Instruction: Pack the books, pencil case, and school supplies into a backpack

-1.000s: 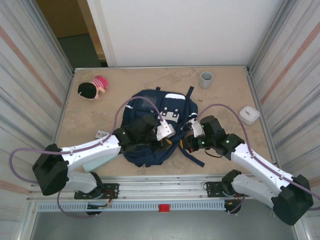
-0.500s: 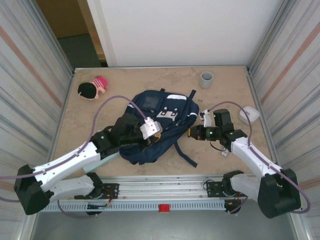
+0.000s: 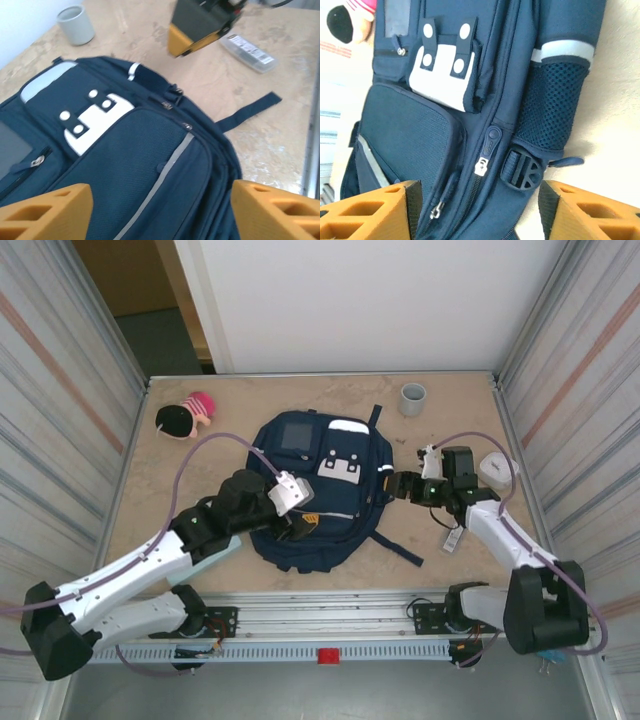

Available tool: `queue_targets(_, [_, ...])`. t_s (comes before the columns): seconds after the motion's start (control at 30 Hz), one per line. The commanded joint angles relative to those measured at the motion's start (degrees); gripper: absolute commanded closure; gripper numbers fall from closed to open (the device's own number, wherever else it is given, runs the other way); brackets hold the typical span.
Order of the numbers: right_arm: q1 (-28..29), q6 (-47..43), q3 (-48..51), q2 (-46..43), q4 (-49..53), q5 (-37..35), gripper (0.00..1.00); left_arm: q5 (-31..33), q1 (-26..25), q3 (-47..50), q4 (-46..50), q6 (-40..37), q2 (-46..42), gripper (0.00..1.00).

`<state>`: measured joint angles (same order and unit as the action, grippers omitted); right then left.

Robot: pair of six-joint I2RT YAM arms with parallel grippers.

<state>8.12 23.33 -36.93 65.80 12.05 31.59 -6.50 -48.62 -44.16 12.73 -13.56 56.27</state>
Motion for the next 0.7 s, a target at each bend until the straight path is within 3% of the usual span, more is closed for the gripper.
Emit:
queue_targets(0.0, [0.11,-2.57,-1.76,-5.70,7.42,-3.32,0.36,7.86,0.97,-2.59,4.04,1.42,1.60,0.22])
queue_targets(0.2, [4.22,5.06,3.26,-11.32,5.49,1.77,0.37,7.34,1.39,-3.04,10.73,-3.23,6.99,0.18])
queue_targets(0.4, [13.46,10.96,7.95,-13.74,2.03,-3.96,0.37,4.52,0.82,-2.22,8.12,-11.90,12.73,0.16])
queue_targets(0.67, [16.32,14.93,10.80,-14.78,-1.34,-6.16,0.35,0.70,0.96,-5.23,6.54,-18.09,18.62,0.15])
